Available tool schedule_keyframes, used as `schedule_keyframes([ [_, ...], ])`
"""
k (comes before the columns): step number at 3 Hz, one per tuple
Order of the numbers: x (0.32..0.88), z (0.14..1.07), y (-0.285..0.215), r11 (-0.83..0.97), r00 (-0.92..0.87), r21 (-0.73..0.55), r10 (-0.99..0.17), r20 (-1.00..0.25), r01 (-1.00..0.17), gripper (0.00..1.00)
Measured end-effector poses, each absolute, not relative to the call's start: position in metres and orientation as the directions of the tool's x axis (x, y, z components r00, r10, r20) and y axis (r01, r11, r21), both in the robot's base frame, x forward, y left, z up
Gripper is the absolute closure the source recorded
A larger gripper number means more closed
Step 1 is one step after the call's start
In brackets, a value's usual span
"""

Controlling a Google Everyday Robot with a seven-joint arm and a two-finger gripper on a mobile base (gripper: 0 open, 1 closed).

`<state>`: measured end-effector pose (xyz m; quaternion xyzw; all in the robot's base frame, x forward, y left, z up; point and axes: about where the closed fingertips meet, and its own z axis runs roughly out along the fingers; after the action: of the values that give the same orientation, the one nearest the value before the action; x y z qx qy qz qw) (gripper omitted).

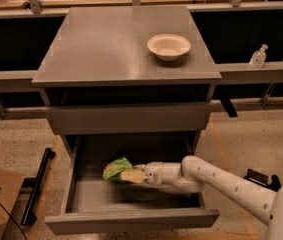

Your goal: Place green rice chip bag into middle drawer

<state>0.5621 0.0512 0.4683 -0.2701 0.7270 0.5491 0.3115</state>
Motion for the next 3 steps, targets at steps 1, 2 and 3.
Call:
schedule_keyframes([
  [1,0.549,0.451,0.063,0.226,-0.686,0.660,-0.062,-0.725,-0.717,0.27],
  [2,0.525,0.449,0.075,0.188,-0.698,0.677,-0.087,-0.710,-0.712,0.05],
  [3,0.505,0.463,0.077,0.157,-0.686,0.669,-0.103,-0.720,-0.726,0.00],
])
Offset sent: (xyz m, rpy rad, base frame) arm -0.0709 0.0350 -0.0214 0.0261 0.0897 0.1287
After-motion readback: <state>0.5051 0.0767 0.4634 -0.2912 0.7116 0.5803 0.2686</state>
